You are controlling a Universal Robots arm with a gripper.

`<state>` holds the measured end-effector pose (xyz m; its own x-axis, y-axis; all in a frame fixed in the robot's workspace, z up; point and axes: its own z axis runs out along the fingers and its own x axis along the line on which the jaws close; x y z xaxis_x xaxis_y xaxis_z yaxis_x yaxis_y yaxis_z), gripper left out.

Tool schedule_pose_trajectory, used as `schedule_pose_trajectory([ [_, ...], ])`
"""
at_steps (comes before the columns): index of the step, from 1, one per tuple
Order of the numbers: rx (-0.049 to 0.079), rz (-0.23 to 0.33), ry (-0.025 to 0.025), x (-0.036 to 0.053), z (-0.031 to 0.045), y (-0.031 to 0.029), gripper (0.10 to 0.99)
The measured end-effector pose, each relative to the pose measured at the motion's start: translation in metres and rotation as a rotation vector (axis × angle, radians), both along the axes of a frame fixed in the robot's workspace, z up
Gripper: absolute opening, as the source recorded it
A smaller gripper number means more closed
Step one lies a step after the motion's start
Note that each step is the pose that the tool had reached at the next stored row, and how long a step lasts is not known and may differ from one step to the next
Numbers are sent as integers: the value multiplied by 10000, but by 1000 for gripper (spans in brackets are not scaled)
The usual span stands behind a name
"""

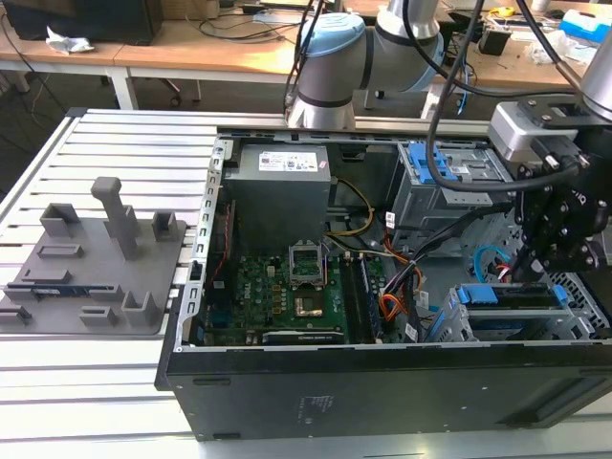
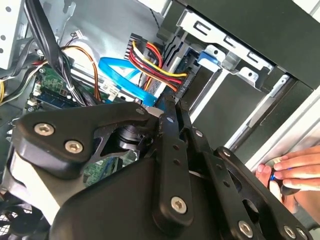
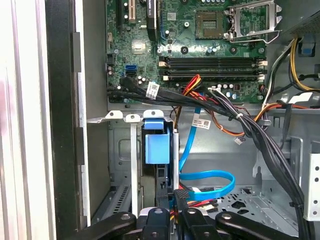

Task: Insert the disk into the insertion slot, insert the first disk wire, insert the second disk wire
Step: 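Insert the second disk wire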

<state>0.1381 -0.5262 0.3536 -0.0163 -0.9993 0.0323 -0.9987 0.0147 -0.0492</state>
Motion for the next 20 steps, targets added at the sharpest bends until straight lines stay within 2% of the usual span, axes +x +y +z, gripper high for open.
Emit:
schedule_pose_trajectory([
  [20,2,0,1,14,-41,-10,161],
])
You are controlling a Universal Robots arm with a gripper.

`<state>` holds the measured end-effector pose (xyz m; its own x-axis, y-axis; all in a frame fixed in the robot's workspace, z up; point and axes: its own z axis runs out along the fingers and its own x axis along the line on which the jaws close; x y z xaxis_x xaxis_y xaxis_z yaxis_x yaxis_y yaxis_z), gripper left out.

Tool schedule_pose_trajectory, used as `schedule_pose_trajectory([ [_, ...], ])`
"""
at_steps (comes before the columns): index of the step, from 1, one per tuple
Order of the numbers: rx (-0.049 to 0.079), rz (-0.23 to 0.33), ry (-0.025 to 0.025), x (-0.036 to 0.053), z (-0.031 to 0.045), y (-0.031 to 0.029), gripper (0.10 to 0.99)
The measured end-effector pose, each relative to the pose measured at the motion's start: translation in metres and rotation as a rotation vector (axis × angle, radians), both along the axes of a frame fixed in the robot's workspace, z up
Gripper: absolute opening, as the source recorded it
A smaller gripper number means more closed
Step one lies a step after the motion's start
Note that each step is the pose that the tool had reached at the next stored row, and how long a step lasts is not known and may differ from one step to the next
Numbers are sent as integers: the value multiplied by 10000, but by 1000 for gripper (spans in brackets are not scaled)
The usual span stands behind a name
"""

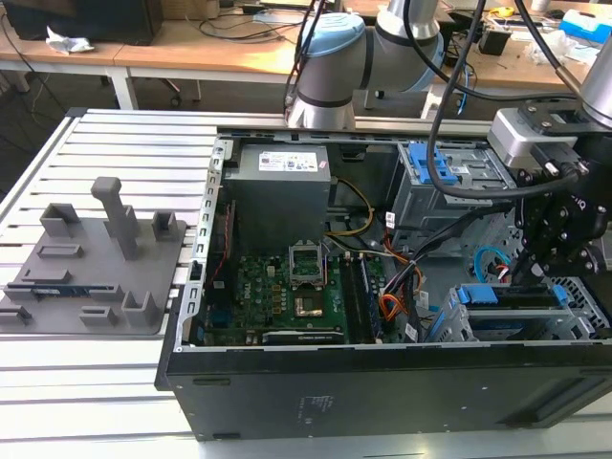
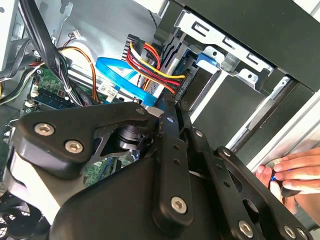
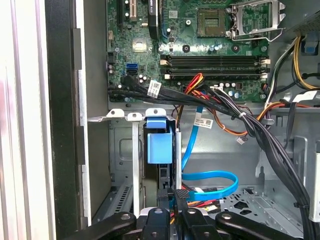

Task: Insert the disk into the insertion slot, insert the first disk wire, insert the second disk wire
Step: 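Insert the second disk wire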

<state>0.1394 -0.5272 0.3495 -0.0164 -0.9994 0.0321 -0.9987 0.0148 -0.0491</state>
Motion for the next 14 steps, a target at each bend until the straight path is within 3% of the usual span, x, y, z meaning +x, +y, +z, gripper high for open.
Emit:
schedule_pose_trajectory([
  [14,-2,0,-1,2,-26,-3,161],
])
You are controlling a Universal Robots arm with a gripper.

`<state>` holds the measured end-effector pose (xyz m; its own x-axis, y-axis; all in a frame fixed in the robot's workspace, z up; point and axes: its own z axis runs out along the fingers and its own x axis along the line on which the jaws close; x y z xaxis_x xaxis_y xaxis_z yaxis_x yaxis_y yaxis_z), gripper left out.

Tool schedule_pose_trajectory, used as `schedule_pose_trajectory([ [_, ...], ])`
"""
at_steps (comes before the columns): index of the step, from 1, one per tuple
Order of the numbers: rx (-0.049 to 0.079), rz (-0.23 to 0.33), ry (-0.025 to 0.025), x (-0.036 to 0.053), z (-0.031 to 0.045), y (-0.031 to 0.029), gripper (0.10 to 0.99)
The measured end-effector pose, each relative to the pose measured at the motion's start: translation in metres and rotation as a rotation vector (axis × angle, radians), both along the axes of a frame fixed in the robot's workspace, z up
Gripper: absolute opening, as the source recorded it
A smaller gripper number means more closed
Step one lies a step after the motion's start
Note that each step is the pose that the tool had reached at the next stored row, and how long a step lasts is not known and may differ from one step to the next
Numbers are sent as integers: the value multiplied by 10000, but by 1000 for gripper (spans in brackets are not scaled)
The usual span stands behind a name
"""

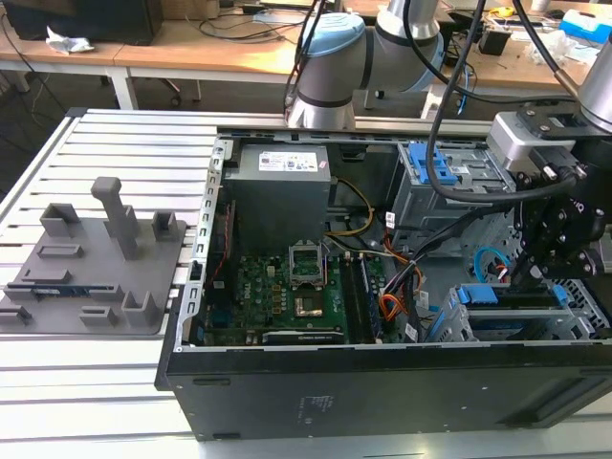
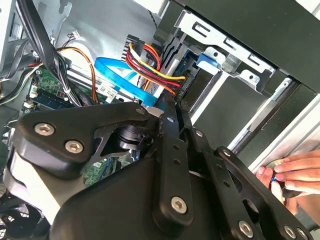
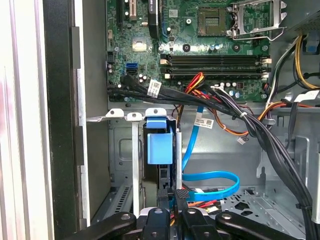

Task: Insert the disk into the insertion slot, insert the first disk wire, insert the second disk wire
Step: 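Insert the second disk wire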

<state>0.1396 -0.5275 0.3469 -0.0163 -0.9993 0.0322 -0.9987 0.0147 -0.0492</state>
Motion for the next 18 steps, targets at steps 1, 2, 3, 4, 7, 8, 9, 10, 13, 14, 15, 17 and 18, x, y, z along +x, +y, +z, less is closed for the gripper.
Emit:
schedule_pose_trajectory([
  [1,0,0,0,0,-2,0,161],
  [2,2,0,0,0,-8,0,161],
  [3,2,0,0,0,-12,0,161],
  [4,2,0,1,0,-14,-1,161],
  [7,1,0,0,0,-27,-2,161],
  [8,0,0,0,0,-32,-5,161],
  [9,2,0,0,0,-38,-9,161],
  [10,4,0,0,0,-46,-13,161],
  [13,-1,0,0,0,-68,-19,161],
  [14,-3,0,0,0,-74,-19,161],
  [15,-4,0,1,0,-80,-21,161],
  [17,-8,0,0,0,-102,-23,161],
  [18,-8,0,0,0,-108,-26,161],
])
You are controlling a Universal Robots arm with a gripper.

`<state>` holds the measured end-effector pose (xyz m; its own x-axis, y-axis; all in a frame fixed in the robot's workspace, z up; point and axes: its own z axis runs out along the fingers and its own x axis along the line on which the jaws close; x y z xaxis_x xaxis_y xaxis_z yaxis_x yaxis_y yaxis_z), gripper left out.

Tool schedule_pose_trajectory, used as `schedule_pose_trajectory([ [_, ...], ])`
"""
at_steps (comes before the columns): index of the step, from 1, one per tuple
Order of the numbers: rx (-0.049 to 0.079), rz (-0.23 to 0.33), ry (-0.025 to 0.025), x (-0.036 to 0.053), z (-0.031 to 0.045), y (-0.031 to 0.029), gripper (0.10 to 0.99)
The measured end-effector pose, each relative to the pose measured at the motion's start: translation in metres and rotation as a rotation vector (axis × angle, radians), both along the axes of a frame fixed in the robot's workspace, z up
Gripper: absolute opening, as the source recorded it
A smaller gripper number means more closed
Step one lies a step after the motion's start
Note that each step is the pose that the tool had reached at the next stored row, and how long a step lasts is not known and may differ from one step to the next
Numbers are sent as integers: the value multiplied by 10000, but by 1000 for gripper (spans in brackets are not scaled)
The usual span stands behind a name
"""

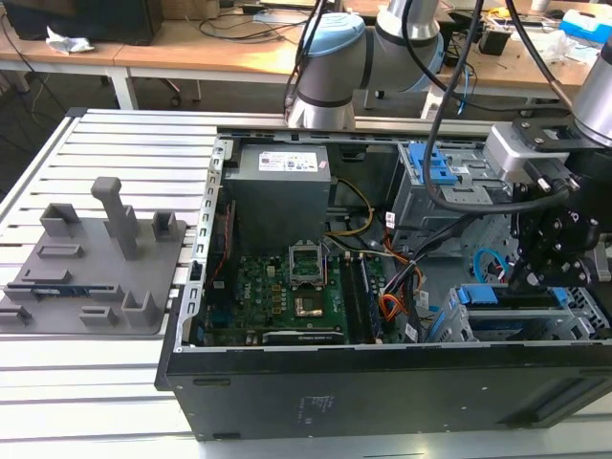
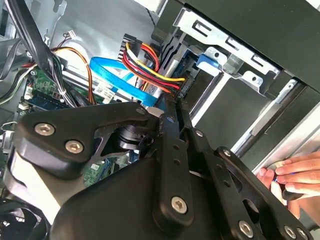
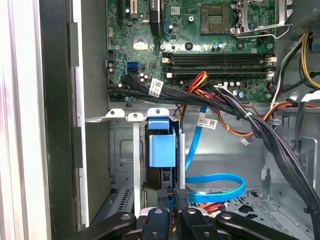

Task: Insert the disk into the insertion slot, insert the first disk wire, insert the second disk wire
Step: 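Insert the second disk wire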

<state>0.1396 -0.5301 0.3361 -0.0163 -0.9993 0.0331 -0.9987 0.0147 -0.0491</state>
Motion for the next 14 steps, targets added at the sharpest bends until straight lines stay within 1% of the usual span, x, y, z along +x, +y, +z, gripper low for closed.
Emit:
schedule_pose_trajectory([
  [2,8,0,-2,-4,-4,-2,161],
  [3,31,0,1,-8,12,-2,161],
  [4,5,0,0,-12,129,-3,227],
  [5,9,0,0,-13,203,-2,298],
  [6,8,0,0,-14,263,-3,298],
  [9,-11,-1,0,-14,402,-2,298],
  [10,-53,-1,0,-15,545,4,298],
  [11,-72,-2,0,-14,621,5,282],
  [12,-138,-2,0,-14,703,7,153],
  [13,-144,-2,0,-15,705,7,106],
  [14,-145,-2,0,-14,705,7,106],
])
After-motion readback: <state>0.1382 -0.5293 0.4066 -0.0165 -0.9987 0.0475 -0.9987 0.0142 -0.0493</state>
